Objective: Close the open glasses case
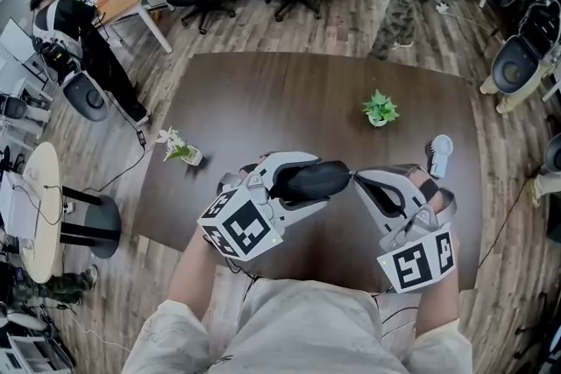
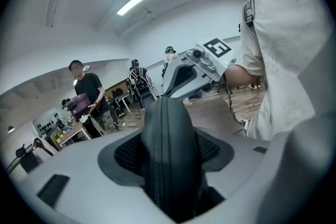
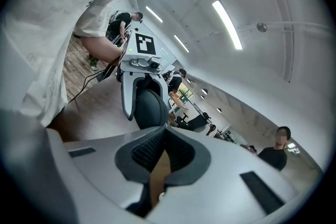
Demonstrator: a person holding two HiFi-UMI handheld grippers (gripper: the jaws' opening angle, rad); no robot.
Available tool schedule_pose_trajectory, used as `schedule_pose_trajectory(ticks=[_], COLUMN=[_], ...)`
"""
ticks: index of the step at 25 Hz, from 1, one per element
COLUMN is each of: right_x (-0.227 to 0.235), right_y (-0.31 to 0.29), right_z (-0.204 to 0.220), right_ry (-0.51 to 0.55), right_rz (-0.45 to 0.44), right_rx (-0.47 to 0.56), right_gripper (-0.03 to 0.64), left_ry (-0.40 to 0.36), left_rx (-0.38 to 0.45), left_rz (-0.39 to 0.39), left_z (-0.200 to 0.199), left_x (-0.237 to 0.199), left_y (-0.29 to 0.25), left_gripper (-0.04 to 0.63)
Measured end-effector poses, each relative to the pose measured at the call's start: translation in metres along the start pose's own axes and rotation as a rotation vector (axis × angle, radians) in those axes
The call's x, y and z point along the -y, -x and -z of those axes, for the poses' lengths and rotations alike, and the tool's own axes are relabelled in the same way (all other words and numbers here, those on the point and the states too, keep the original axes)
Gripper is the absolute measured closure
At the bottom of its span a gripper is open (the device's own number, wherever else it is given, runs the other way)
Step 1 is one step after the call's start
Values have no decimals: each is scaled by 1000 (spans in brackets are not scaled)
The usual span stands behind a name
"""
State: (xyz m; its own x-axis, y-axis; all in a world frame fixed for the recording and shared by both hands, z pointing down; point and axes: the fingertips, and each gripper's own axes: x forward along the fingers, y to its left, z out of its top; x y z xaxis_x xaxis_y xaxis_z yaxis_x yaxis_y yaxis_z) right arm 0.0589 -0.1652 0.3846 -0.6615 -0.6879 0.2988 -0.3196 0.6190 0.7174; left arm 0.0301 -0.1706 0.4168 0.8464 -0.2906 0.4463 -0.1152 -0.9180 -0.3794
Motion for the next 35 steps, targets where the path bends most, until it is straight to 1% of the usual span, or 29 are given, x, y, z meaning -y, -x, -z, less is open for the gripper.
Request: schedule_pose_trajectory(ticks=[5, 8, 10, 13, 14, 17, 21, 24, 26, 29, 33, 35], right_x=[1, -2, -4, -3, -3, -7, -7, -9, -9, -9, -15, -13], right_y=[2, 0, -3, -5, -6, -8, -10, -12, -14, -18, -17, -15], right_z=[-5, -2, -1, -3, -3, 2, 2, 6, 8, 11, 20, 22], right_ry=[-110, -171, -197, -209, -204, -179, -177, -189, -196, -222, -258, -280], right_rz=[-8, -18, -18, -3, -3, -8, -3, -8, 5, 26, 0, 6], right_rx=[64, 83, 92, 105, 98, 73, 77, 64, 62, 70, 56, 67], right_gripper=[615, 615, 615, 615, 615, 615, 615, 614, 611, 600, 580, 576], left_ry=[49, 74, 99, 131, 134, 127, 128, 134, 139, 163, 201, 222], left_rx=[93, 142, 167, 188, 186, 147, 150, 142, 140, 157, 174, 183], left_rz=[-7, -17, -23, -34, -37, -42, -41, -51, -61, -85, -129, -156], left_z=[-13, -20, -22, -21, -21, -16, -14, -12, -10, -8, -3, 0], left_x=[-2, -6, -8, -8, -8, -7, -7, -7, -7, -10, -16, -19], left_y=[15, 21, 23, 25, 24, 22, 20, 17, 15, 15, 16, 16], left_gripper=[327, 327, 327, 327, 327, 327, 327, 327, 325, 325, 325, 324])
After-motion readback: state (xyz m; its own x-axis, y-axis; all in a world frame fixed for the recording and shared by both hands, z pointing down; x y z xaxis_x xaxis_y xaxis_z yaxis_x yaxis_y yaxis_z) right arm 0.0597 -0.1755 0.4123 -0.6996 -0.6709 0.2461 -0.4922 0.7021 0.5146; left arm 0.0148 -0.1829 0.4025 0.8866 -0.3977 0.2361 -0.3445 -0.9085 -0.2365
